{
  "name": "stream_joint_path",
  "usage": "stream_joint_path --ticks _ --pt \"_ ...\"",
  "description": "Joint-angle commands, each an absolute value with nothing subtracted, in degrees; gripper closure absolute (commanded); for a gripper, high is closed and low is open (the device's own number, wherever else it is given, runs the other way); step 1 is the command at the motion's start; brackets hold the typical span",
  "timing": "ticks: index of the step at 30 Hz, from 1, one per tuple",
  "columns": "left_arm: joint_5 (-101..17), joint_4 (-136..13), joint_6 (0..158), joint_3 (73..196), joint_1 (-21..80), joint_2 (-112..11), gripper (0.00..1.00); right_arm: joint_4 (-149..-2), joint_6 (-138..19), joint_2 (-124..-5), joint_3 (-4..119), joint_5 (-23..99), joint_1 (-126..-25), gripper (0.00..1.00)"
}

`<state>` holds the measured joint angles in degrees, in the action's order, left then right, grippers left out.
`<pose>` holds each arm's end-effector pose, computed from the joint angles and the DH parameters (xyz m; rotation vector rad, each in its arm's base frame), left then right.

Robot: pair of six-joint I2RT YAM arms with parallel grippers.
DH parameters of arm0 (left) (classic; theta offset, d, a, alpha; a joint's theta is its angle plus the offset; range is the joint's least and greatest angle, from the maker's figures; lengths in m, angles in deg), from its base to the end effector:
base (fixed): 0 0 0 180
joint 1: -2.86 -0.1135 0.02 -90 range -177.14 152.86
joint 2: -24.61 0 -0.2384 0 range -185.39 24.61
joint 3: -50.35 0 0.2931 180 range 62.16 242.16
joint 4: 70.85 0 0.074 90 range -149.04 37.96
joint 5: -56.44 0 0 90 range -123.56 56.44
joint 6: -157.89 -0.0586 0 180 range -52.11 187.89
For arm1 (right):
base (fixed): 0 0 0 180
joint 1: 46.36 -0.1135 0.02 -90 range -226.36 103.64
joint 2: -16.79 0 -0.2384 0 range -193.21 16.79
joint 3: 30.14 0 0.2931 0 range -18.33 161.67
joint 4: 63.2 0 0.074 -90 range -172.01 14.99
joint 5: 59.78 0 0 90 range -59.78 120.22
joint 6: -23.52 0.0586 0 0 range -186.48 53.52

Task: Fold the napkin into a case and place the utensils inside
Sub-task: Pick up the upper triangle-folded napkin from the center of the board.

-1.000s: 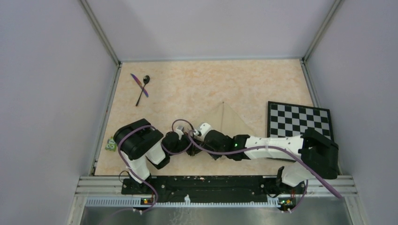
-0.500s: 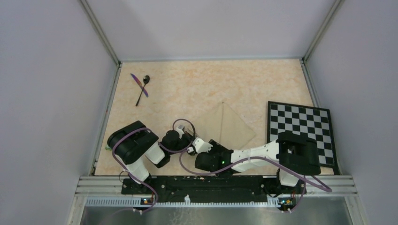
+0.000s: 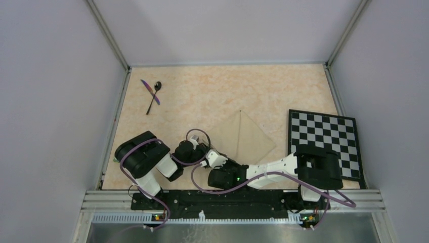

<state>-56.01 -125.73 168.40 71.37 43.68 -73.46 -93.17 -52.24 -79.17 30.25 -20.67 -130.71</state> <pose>0.1654 -0.1724 0.0155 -0.9592 2.3451 -1.7583 0.0777 0.3230 0.0791 -1.0724 1.9215 -0.3195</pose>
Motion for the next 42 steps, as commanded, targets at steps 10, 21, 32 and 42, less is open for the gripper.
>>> stream_joint_path --ticks 10,21,32,42 --pt "-50.9 -103.26 157.27 70.21 38.78 -55.36 0.05 -85.25 -52.48 -69.59 25.45 -14.79 -128.45 1.0" --pt "-55.0 -111.37 156.16 72.97 32.92 -66.64 0.19 -84.77 -52.85 -67.36 24.66 -13.67 -127.39 1.0" --pt "-52.3 -107.06 148.49 75.96 27.03 -68.2 0.67 -84.08 -53.55 -66.11 24.31 -12.62 -127.13 1.0" --pt "-38.21 -42.09 133.4 96.72 20.1 -35.01 1.0 -79.54 -50.72 -74.08 38.11 6.38 -130.14 1.0"
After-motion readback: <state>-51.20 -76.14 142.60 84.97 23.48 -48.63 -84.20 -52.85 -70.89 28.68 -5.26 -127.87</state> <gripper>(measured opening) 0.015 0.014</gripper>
